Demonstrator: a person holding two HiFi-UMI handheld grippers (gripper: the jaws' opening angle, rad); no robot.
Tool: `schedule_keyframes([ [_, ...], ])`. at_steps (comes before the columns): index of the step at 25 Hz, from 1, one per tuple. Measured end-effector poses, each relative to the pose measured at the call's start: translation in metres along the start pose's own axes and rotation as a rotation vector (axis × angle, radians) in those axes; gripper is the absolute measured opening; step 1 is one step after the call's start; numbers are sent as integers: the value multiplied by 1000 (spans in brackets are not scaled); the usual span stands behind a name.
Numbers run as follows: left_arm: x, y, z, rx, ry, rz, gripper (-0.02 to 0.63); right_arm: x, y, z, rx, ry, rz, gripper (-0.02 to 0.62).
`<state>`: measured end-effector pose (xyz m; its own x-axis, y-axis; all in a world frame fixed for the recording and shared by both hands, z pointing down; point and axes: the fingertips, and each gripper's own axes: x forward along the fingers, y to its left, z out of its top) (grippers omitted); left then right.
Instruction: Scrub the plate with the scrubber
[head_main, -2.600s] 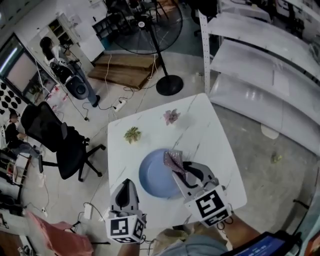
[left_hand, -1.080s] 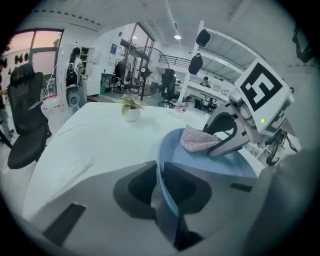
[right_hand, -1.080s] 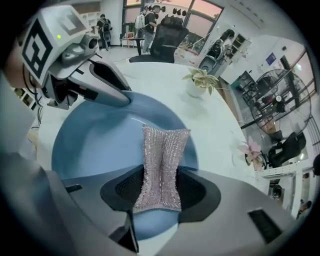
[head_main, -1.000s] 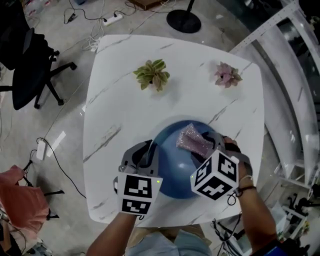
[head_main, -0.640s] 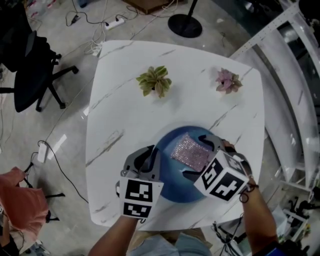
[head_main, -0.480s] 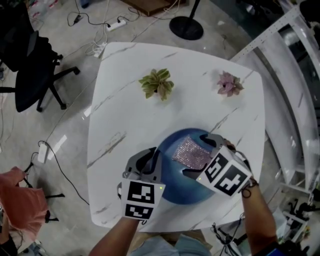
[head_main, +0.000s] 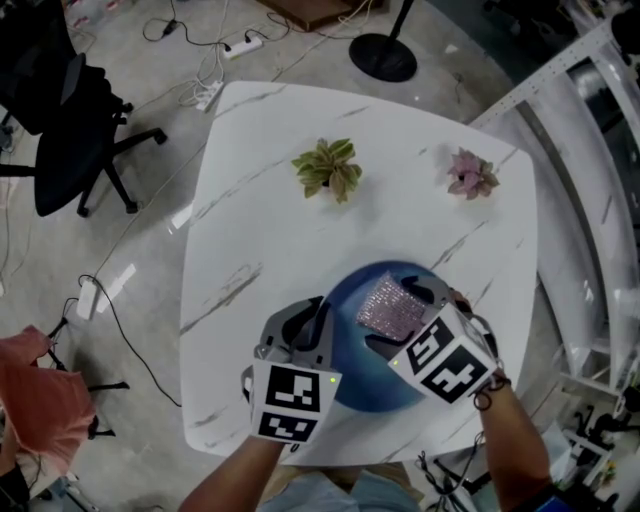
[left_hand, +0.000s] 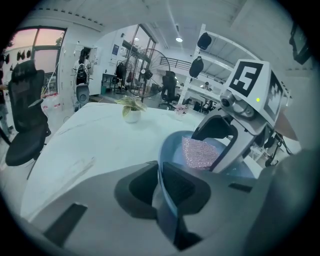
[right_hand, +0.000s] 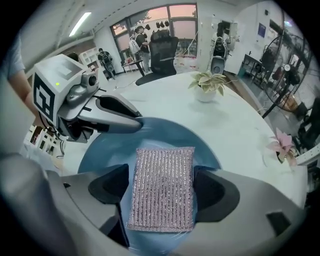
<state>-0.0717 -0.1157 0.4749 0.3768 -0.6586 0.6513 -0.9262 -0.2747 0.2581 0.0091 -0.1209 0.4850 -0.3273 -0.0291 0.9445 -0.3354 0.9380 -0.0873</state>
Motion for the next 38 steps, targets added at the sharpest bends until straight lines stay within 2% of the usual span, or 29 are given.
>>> schedule_keyframes([
  [2,0,0,0,-1,1,0,35,0,-3,1,3,-7,-6,359],
  [6,0,1,0,-2,2,-2,35,-1,-2,1,-13,-2,0,341],
  [8,0,1,0,-2,2,-3,35,-4,1,4,-42,-8,-12,309],
  [10,0,1,0,-2,1,-2,35,-9,4,10,-90,-29,-27,245],
  [12,0,1,0,-1,1,1,35,-11,10,13,-127,-41,-40,134],
  [14,0,1,0,1,2,2,35,-10,13,11,-137,-41,-49,112],
  [19,-2,2,1,-21,-11,-1,31,-15,11,12,-132,-54,-63,75],
  [22,-7,5,7,-20,-32,13,37,-29,-5,17,-118,-74,-133,74],
  [24,-6,5,10,-26,-36,6,65,-30,-19,16,-129,-57,-193,75],
  [25,-3,4,10,-32,-27,-7,101,-28,-24,14,-145,-36,-218,75],
  [27,4,2,6,-29,17,-36,121,-23,-30,10,-194,19,-258,75],
  [28,7,2,4,-19,42,-48,106,-20,-32,9,-226,48,-278,74],
  [30,10,1,4,-10,70,-70,35,-14,-32,10,-301,97,-316,75],
  [32,11,2,7,-37,78,-97,25,-9,-29,15,-377,128,-339,74],
  [35,10,5,9,-95,92,-137,17,0,-20,25,-461,137,-331,67],
  [38,10,5,9,-125,115,-166,17,6,-7,34,-489,115,-280,64],
])
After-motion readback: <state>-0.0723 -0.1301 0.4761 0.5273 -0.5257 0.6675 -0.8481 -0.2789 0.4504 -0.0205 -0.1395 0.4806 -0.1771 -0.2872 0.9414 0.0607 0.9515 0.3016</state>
